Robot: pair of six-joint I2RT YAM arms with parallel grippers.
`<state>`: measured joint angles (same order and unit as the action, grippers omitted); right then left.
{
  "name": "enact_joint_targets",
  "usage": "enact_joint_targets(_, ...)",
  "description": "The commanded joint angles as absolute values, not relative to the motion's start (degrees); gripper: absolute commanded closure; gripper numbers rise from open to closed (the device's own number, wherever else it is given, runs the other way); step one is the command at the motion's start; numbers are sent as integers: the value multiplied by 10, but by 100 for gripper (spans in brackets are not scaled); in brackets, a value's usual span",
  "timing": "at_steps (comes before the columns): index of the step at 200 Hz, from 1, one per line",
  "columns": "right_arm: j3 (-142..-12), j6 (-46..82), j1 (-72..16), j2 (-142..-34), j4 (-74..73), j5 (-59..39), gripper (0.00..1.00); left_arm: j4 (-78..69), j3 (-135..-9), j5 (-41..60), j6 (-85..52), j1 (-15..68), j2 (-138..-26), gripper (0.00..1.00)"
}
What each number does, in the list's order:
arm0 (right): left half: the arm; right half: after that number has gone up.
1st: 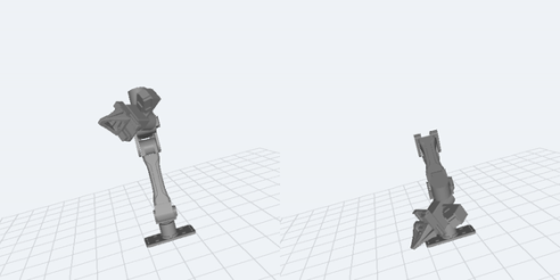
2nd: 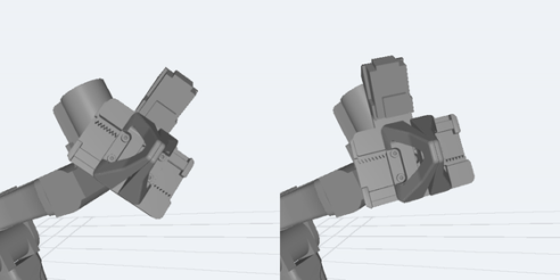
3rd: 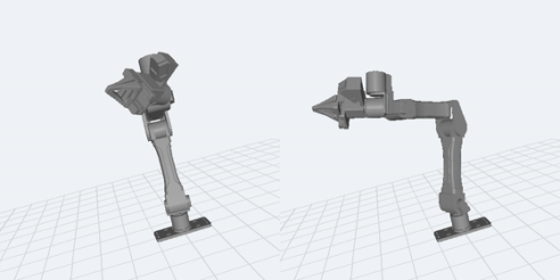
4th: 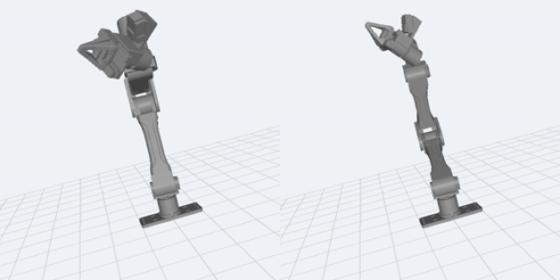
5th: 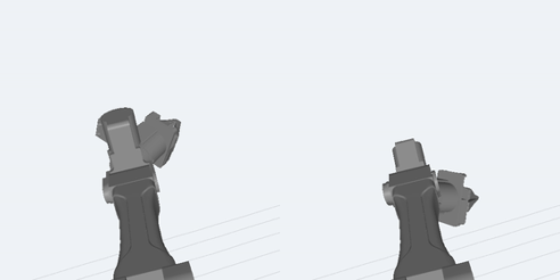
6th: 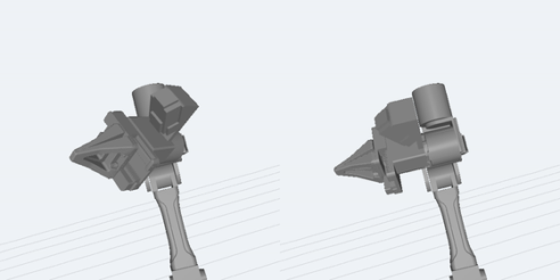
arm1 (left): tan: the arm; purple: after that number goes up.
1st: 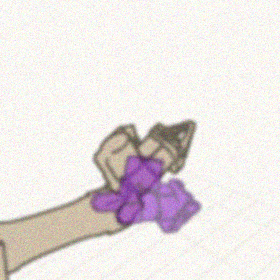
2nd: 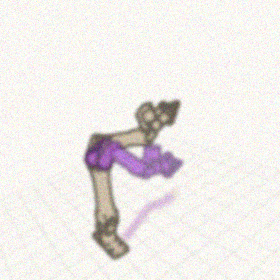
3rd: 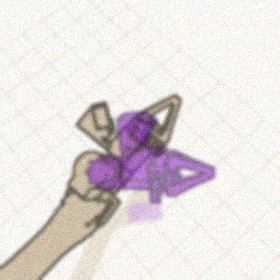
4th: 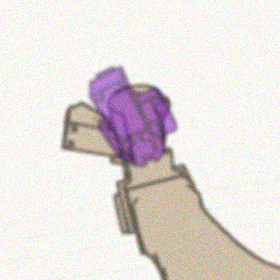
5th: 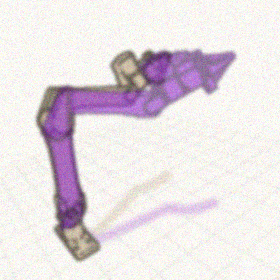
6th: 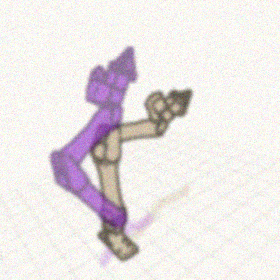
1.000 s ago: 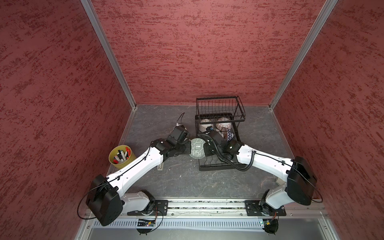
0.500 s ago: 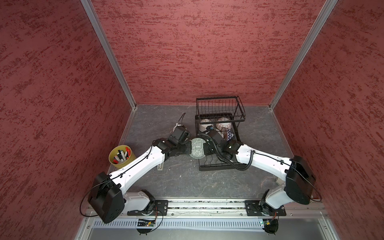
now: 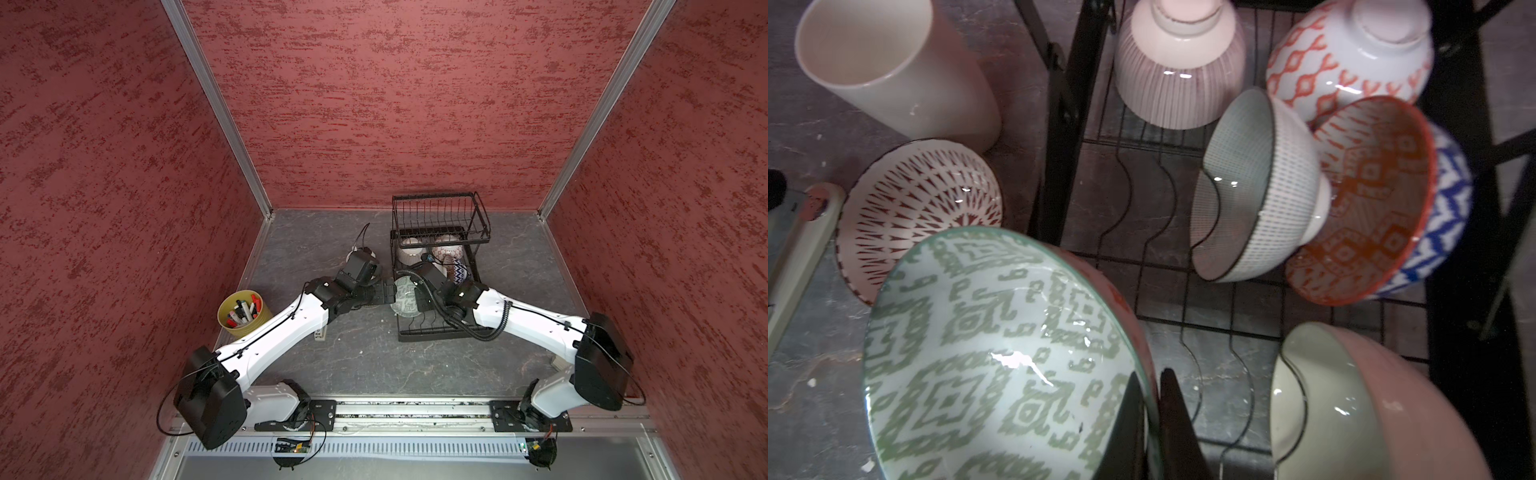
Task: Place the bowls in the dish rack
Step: 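Close the right gripper on the green-patterned bowl and open the left gripper, then carry the green-patterned bowl over the rack with the right while the left withdraws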
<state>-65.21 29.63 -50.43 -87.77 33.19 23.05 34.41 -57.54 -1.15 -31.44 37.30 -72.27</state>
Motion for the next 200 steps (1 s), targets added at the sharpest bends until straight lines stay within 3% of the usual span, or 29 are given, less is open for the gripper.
enact_joint_targets(1, -679, 302, -506, -853, 358, 324, 100, 337, -567, -30, -316, 371, -691, 0)
enact_joint_targets(58, -703, 282, -507, -889, 386, 420, 100, 345, -540, -35, -319, 361, -641, 0)
enact_joint_targets(200, -764, 179, -528, -989, 323, 536, 100, 351, -506, -29, -323, 325, -602, 0)
